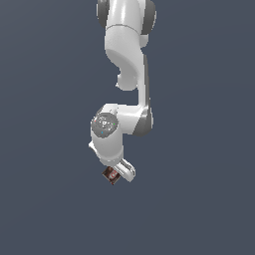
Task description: Pick up the object and move it to a goal position.
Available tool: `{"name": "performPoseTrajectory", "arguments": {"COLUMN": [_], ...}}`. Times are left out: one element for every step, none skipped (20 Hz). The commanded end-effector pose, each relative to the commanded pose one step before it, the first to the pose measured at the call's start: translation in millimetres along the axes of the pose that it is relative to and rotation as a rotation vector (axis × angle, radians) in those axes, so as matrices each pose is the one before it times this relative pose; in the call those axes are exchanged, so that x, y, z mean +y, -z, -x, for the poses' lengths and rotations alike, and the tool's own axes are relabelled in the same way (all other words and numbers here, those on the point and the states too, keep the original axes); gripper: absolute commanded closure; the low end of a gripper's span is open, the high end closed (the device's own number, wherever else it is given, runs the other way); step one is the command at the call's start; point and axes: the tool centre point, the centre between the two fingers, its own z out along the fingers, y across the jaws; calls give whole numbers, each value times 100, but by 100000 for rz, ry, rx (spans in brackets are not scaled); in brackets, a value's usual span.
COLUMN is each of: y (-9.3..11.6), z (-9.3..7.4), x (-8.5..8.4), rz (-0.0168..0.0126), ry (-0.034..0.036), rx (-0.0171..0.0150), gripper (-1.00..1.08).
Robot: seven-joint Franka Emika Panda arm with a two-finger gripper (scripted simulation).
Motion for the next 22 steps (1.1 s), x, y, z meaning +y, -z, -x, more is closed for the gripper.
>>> {"name": "performPoseTrajectory", "arguments": {"y": [-342, -76, -46, -15, 47, -41, -121, -201, -277, -360, -434, -510, -584, -621, -544, -460, -368, -285, -192, -109, -22, 47], "z": [-273, -50, -32, -5, 65, 2, 5, 9, -15, 18, -5, 1, 7, 11, 5, 26, -12, 5, -36, -21, -34, -38], "x": [74, 19, 13, -3, 18, -2, -6, -10, 27, -16, 21, 19, 17, 16, 19, -19, 21, -18, 20, -20, -22, -19], "rz": [171, 45, 28, 8, 4, 0, 0, 0, -2, 0, -2, -2, -3, -3, -2, 0, -2, 0, 1, 0, 0, 0], "ry": [-2099, -406, -247, -69, 480, 0, 0, 0, -69, 0, -69, -69, -69, -69, -69, 0, -69, 0, -68, 0, 0, 0], "rx": [54, 0, 0, 0, -57, 0, 0, 0, 5, 0, 5, 5, 5, 4, 5, 0, 6, 0, 10, 0, 0, 0], "gripper": [-92, -92, -92, -92, -92, -92, -92, -92, -92, -92, -92, -92, -92, -92, -92, -92, -92, -92, -92, -92, -92, -92]}}
